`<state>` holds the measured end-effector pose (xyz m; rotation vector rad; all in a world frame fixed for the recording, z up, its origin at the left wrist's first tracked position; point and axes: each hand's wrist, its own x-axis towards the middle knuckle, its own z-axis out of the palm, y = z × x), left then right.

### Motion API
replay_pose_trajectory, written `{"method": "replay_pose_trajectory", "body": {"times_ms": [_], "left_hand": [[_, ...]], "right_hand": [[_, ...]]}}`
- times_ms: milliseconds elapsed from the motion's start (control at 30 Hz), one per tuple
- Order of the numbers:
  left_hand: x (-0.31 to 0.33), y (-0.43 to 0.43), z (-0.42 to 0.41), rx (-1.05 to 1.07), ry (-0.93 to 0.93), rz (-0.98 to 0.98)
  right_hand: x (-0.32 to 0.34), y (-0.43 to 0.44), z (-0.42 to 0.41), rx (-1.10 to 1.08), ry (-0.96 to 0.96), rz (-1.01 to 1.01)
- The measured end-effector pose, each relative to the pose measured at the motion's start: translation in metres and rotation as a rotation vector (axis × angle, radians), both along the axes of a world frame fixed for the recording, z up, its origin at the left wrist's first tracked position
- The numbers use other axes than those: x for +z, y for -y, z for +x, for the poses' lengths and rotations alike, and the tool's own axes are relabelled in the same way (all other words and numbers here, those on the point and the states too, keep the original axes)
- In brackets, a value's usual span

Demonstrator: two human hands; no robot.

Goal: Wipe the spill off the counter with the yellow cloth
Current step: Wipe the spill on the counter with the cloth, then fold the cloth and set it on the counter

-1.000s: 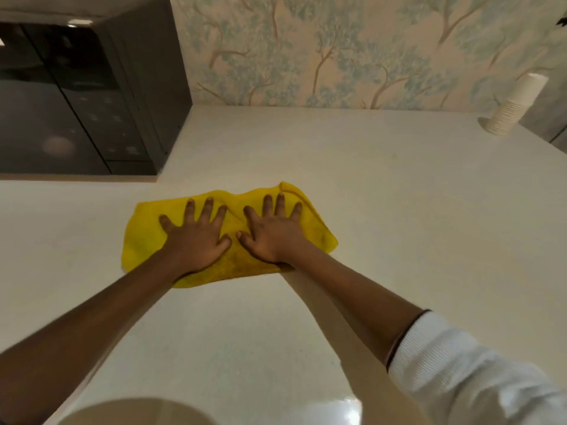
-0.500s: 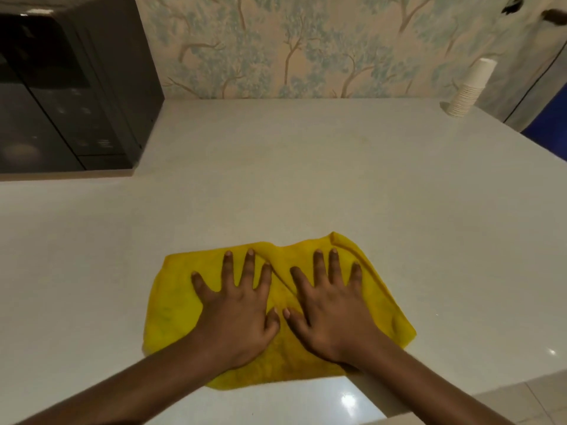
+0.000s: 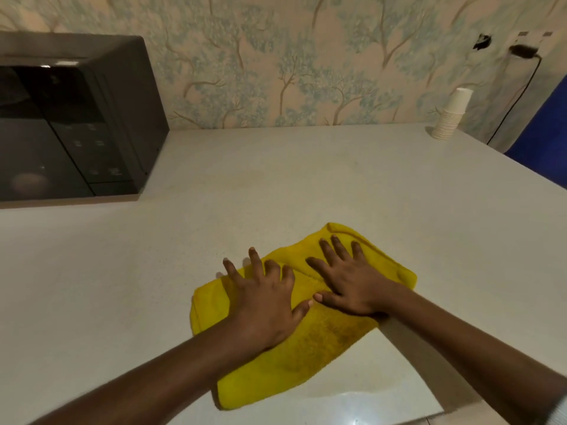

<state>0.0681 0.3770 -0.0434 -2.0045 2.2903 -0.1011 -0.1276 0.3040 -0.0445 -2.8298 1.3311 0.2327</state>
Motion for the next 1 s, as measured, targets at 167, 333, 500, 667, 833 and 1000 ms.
{"method": "replay_pose_trajectory", "body": {"times_ms": [167, 333, 500, 667, 833, 1000], "left_hand": [[0.020, 0.030, 0.028, 0.097, -0.062, -0.046], [0.021, 0.058, 0.051, 0.342, -0.342, 0.029], [0.024, 0.073, 0.062, 0.427, -0.420, 0.145], [0.022, 0.079, 0.068, 0.376, -0.491, 0.205], [0.024, 0.082, 0.075, 0.380, -0.625, 0.291], [0.024, 0.086, 0.078, 0.413, -0.945, 0.369]], "right_hand": [[0.007, 0.058, 0.041, 0.268, -0.043, -0.010], [0.019, 0.069, 0.057, 0.154, 0.116, -0.094], [0.027, 0.007, 0.035, -0.581, 0.306, -0.310], [0.027, -0.047, 0.019, -0.713, 0.136, -0.091], [0.018, -0.046, 0.034, -0.717, 0.364, 0.119], [0.018, -0.042, 0.036, -0.763, 0.840, 0.142]]}}
